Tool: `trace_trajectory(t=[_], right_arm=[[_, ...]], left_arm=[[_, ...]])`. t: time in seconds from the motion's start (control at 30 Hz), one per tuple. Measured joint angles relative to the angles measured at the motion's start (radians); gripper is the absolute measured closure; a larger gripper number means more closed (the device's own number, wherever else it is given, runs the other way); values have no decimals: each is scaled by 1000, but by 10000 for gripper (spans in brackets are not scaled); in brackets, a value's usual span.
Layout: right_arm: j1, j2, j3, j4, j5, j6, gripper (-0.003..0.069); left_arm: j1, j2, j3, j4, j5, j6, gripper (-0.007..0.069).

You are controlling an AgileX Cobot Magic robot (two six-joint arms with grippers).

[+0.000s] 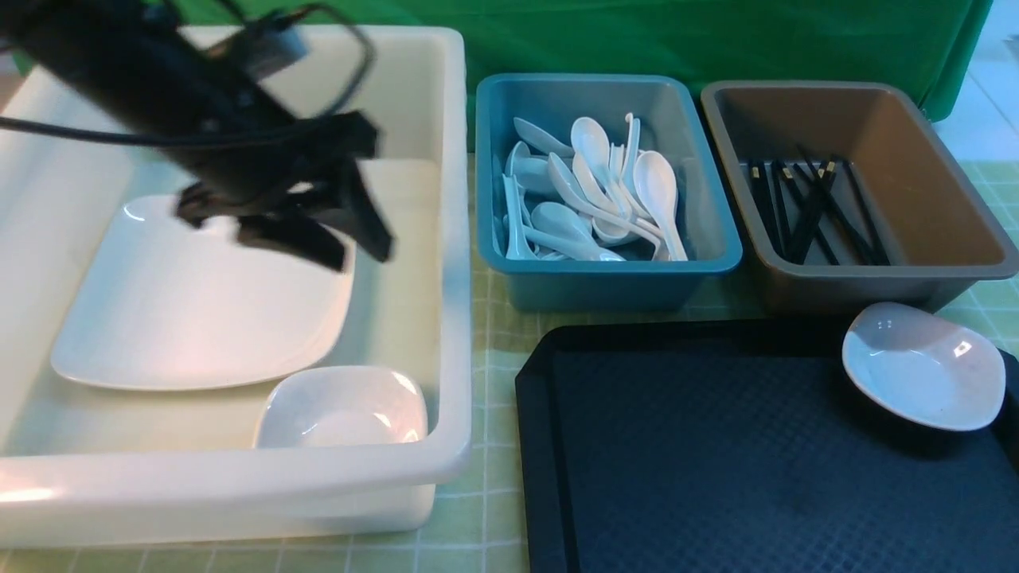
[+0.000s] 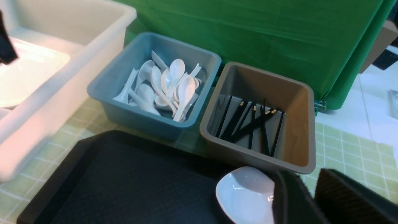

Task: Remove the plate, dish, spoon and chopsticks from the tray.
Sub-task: Use the left arm to grab a small plate from the dinner plate

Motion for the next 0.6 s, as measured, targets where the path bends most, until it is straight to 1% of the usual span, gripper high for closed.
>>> trace_trajectory(t=[0.03,0.07,0.1,0.13,0.2,0.23,0.33,0.37,0.43,0.47,0.6], right_arm=[[0,5,0,1,1,0,534],[0,5,0,1,1,0,534],[0,9,0,3,1,1,534],[0,11,0,3,1,1,534],[0,13,0,3,1,1,534],[0,13,0,3,1,1,534],[0,13,0,3,1,1,534],[0,13,0,3,1,1,534],[0,13,0,4,1,10,534],[0,13,0,4,1,14,534],[0,13,0,6,25,35,534]], left_arm=[[-72,8,-18,-2,-1,1,508],[-97,10,-26,-2,4,1,532],[-159,29,-49,-2,15,4,583],[-219,53,-77,-1,23,4,608],[-323,113,-150,-1,28,-6,627],[-372,169,-206,-1,31,-28,630],[-457,301,-377,10,30,-82,627],[-469,328,-413,14,27,-95,624],[-510,429,-558,25,20,-133,602],[-510,435,-558,25,20,-136,599],[-553,642,-815,29,22,-195,501]])
